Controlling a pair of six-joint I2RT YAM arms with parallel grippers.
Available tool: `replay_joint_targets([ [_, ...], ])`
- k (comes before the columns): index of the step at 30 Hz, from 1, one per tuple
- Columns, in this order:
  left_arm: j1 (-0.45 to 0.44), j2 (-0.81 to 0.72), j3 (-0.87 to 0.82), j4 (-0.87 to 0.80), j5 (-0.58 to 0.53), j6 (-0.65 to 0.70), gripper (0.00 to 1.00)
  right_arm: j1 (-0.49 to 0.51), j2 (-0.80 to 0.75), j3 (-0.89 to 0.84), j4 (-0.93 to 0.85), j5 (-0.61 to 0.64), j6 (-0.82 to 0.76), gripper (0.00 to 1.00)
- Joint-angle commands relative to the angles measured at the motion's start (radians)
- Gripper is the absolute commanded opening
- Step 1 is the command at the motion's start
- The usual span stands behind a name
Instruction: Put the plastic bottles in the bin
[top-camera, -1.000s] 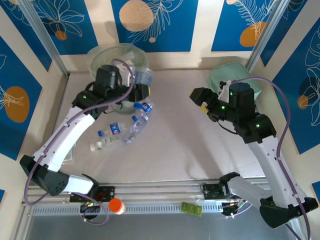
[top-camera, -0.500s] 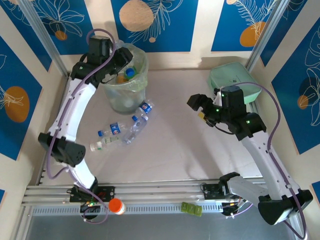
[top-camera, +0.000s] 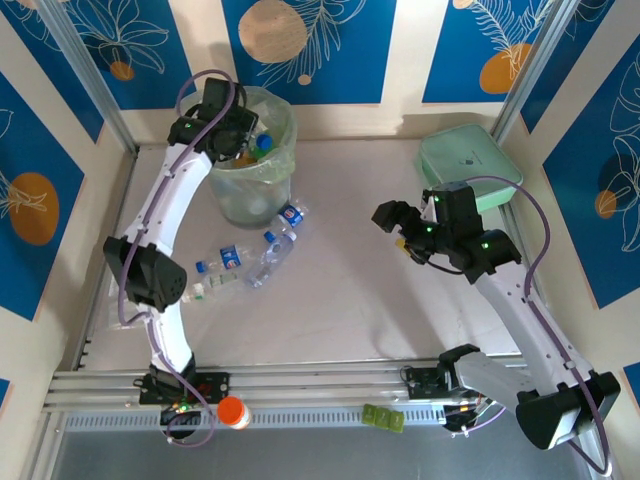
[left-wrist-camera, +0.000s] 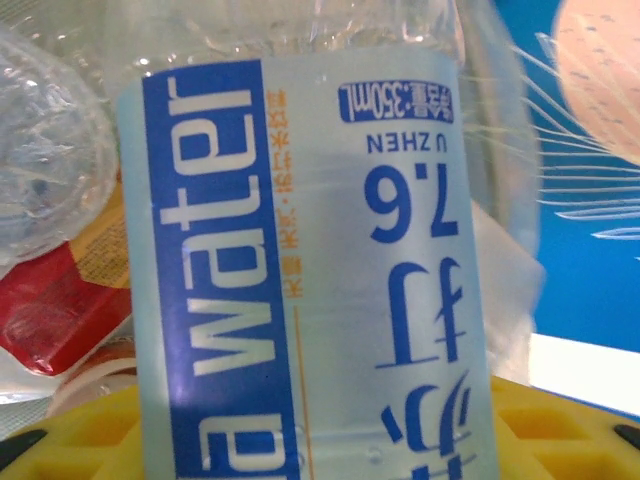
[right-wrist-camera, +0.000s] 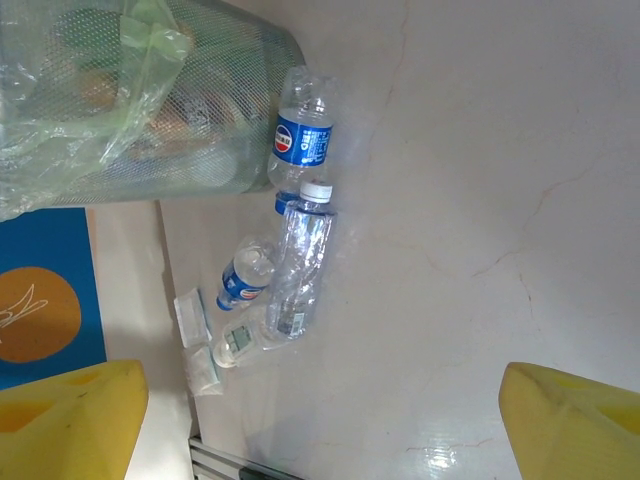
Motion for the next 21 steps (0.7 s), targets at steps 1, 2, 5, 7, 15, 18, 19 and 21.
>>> replay_joint_targets([
  [1,0.009,0.015,0.035,-0.044,-0.067,-0.110,0.35,-0.001,-0.005,-0.018,0.005,0.019,-0.007,0.91],
  [2,0.009,0.019,0.036,-0.050,-0.075,-0.118,0.36,-0.002,-0.005,-0.021,0.008,0.019,-0.006,0.91],
  [5,0.010,0.026,0.023,-0.040,-0.082,-0.122,0.39,-0.002,-0.001,-0.031,0.013,0.019,-0.005,0.91],
  [7,0.009,0.029,0.016,-0.038,-0.086,-0.127,0.41,-0.001,0.001,-0.032,0.013,0.019,-0.006,0.91],
  [15,0.028,0.018,-0.037,0.014,-0.034,-0.142,0.68,0.001,-0.014,0.001,-0.018,0.034,-0.014,0.91],
  [18,0.040,0.012,-0.038,0.019,-0.016,-0.138,0.76,0.006,-0.024,0.003,-0.019,0.041,-0.011,0.91],
  [19,0.045,0.010,-0.040,0.023,-0.008,-0.134,0.78,0.009,-0.027,0.003,-0.019,0.043,-0.008,0.91],
  [21,0.052,0.003,-0.043,0.022,0.008,-0.127,0.79,0.017,-0.029,0.007,-0.021,0.047,-0.008,0.91],
])
